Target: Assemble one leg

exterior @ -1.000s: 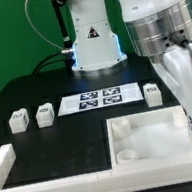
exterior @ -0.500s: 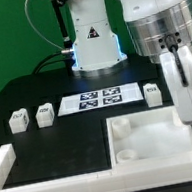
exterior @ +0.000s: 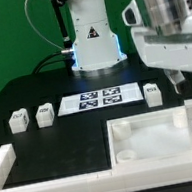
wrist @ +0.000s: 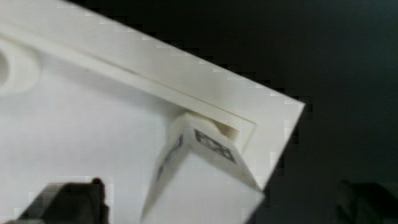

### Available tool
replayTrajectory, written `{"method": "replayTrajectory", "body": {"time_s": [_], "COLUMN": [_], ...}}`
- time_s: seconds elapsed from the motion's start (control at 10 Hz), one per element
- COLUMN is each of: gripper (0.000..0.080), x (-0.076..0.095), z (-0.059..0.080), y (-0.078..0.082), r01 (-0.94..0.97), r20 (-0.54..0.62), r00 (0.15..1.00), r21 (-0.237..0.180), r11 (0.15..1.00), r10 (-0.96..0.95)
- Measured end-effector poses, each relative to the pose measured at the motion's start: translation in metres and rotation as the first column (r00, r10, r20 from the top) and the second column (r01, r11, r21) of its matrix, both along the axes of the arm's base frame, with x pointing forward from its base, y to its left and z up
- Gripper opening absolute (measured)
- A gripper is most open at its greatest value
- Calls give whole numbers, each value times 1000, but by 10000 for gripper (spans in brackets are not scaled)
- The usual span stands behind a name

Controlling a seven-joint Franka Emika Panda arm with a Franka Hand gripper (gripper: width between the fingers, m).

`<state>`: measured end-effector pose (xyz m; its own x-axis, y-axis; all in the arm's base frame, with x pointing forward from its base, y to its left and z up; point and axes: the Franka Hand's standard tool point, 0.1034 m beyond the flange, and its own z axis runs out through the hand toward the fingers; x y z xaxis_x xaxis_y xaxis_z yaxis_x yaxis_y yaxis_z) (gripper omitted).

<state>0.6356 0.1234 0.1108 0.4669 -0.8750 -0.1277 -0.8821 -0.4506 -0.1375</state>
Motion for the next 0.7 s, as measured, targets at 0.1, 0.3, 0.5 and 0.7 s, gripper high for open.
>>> {"method": "replayTrajectory", "body": {"time_s": [0.1,0.3,0.5,0.7], "gripper": [648,649,649,649], "x": [-1,-1,-1,-1], "z": [7,4,4,4], "y": [0,0,0,0], "r01": [2,2,2,2], "r20": [-6,-7,-7,-7], "r00": [1000,1000,1000,1000], "r21": [5,3,3,3], "r11": [1000,1000,1000,1000], "r10": [-2,-2,-2,-2]}}
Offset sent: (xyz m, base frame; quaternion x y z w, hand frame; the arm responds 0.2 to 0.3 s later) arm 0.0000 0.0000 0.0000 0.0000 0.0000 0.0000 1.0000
